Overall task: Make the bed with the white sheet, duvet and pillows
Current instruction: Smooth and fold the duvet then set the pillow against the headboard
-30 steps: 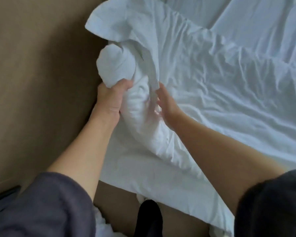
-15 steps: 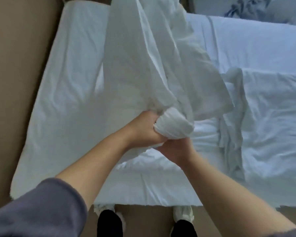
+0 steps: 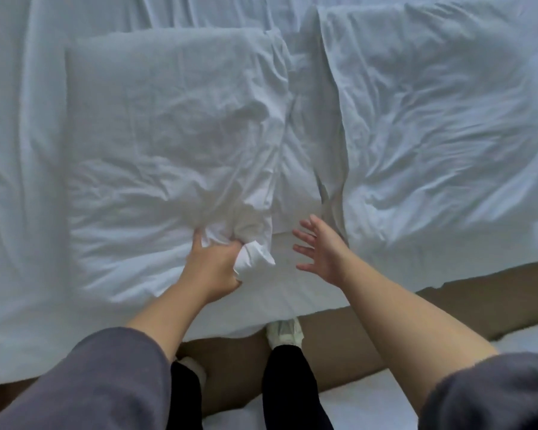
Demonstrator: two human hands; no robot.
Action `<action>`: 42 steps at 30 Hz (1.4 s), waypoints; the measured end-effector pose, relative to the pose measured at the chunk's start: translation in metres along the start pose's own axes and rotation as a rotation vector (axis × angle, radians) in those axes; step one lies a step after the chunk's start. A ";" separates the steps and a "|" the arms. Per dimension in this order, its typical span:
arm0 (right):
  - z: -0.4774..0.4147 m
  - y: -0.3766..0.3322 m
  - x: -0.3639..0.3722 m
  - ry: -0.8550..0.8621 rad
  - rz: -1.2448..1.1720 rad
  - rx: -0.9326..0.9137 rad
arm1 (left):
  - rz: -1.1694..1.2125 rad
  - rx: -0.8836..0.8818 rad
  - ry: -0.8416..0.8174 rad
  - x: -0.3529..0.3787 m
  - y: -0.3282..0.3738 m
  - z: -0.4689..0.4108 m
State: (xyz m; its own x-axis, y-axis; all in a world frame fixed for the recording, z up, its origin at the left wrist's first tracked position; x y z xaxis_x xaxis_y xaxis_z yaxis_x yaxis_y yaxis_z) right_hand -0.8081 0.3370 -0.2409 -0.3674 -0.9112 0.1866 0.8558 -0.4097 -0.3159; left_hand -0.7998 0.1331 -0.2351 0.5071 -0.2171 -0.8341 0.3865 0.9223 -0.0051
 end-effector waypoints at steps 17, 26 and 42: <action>-0.029 -0.081 0.092 0.244 0.754 -0.478 | 0.213 -0.180 0.171 -0.042 -0.081 0.004; -0.051 -0.133 0.097 0.372 0.907 -0.619 | 0.035 -0.185 0.145 -0.028 -0.057 -0.020; -0.056 -0.202 0.127 0.445 1.217 -1.138 | 0.097 -0.501 0.406 -0.057 -0.086 -0.100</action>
State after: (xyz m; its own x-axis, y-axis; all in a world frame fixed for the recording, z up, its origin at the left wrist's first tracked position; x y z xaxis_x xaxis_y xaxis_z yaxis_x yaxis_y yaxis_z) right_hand -1.0485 0.3013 -0.2050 0.0123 -0.5578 -0.8299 0.1016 0.8263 -0.5539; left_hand -0.9398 0.0981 -0.2422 0.1526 -0.0774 -0.9852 -0.1022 0.9903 -0.0937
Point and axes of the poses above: each hand's wrist, its own z-axis away from the middle knuckle, its own x-axis out of the palm, y = z × x, the point moved 5 cm from there along -z, towards the middle knuckle, and after that the axes turned 14 degrees about -z, right-handed, at the moved point
